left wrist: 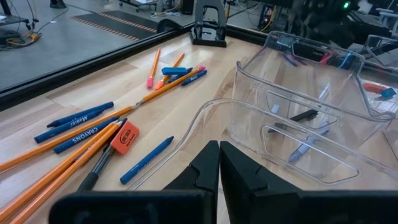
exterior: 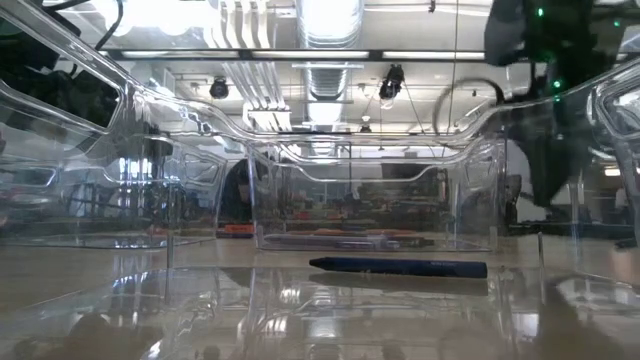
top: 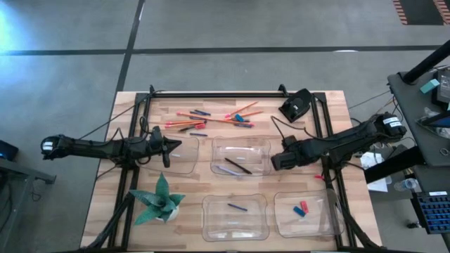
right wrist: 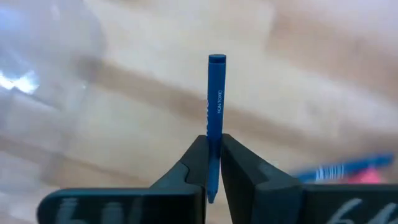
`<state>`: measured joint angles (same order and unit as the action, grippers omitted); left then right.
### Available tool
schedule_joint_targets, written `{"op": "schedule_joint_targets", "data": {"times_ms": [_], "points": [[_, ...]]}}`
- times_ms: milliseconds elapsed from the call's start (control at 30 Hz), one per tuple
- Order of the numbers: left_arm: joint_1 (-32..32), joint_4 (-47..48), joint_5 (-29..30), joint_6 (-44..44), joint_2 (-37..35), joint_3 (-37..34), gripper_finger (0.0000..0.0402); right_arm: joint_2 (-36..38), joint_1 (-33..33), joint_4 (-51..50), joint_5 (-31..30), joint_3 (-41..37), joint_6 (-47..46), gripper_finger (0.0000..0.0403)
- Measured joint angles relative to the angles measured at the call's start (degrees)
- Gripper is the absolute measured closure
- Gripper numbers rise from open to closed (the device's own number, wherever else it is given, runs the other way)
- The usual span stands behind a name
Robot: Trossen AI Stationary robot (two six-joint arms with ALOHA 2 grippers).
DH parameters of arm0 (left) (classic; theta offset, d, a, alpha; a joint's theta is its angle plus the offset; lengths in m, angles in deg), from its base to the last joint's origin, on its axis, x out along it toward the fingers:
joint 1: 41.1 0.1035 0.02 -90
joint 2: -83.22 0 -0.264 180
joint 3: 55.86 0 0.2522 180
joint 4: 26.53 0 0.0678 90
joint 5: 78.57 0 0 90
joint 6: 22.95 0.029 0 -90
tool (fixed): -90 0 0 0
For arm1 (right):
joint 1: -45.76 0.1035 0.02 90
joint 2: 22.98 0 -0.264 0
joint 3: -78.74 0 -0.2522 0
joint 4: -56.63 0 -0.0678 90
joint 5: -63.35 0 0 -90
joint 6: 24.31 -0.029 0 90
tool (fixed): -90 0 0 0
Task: Sort crayons/erasers/pens/pencils in bins
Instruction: Put the blue crayon into the bottom left transparent bin
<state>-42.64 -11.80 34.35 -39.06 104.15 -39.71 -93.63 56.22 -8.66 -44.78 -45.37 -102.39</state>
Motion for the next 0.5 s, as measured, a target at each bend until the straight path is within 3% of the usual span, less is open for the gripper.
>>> {"op": "schedule_joint_targets", "data": {"times_ms": [267, 500], "points": [[-0.01, -0.02, 0.01, -0.01, 0.00, 0.00, 0.0402, -0.02, 0.00, 0.37, -18.20, 6.21, 10.62, 0.0380], [-0.02, -0.01, -0.01, 0.01, 0.02, 0.00, 0.0402, -0.01, 0.73, 13.52, -20.91, 10.86, 29.22, 0.0380]]}}
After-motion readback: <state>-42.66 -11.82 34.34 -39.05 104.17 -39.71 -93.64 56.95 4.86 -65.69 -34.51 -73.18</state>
